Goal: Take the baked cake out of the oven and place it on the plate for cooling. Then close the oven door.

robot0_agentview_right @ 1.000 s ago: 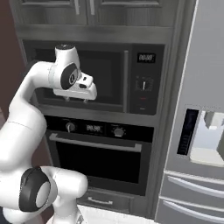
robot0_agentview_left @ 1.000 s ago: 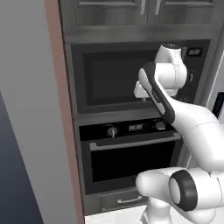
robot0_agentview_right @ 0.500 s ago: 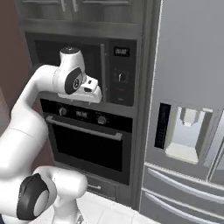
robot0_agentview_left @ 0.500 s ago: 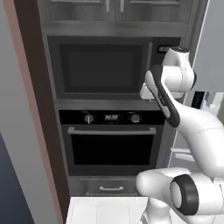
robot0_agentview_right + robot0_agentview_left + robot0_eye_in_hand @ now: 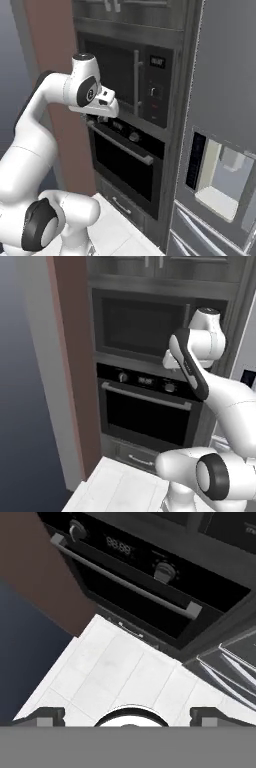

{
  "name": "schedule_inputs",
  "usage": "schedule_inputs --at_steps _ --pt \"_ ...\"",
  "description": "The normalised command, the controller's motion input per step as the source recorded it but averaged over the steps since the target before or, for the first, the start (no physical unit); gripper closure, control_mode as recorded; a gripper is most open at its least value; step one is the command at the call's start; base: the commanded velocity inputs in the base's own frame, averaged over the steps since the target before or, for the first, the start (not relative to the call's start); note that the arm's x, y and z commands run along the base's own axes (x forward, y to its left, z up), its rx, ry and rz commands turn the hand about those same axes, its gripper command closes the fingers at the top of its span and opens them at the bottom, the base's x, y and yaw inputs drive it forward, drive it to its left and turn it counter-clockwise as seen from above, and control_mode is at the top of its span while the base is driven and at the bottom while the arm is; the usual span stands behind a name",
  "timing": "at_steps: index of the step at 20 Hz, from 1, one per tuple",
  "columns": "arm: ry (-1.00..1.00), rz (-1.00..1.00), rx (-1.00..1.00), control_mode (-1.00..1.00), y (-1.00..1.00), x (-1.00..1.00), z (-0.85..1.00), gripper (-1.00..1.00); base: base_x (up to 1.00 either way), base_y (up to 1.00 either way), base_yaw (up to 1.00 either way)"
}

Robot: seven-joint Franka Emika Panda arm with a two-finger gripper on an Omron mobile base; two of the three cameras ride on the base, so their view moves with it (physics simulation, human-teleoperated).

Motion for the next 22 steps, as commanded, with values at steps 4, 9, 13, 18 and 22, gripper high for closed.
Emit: schedule_inputs --at_steps 4,9,13,18,22 --pt "0.00 0.00 0.00 1.00 0.00 0.00 0.00 -1.00 0.12 -0.83 0.61" --pt "0.00 0.00 0.00 1.00 0.00 0.00 0.00 -1.00 0.26 -0.72 0.45" --pt "0.00 0.00 0.00 1.00 0.00 0.00 0.00 -1.00 0.07 -0.69 0.40" --pt "0.00 0.00 0.00 1.00 0.00 0.00 0.00 -1.00 -0.04 -0.72 0.36" --pt "0.00 0.00 0.00 1.00 0.00 0.00 0.00 -1.00 0.00 -0.71 0.31"
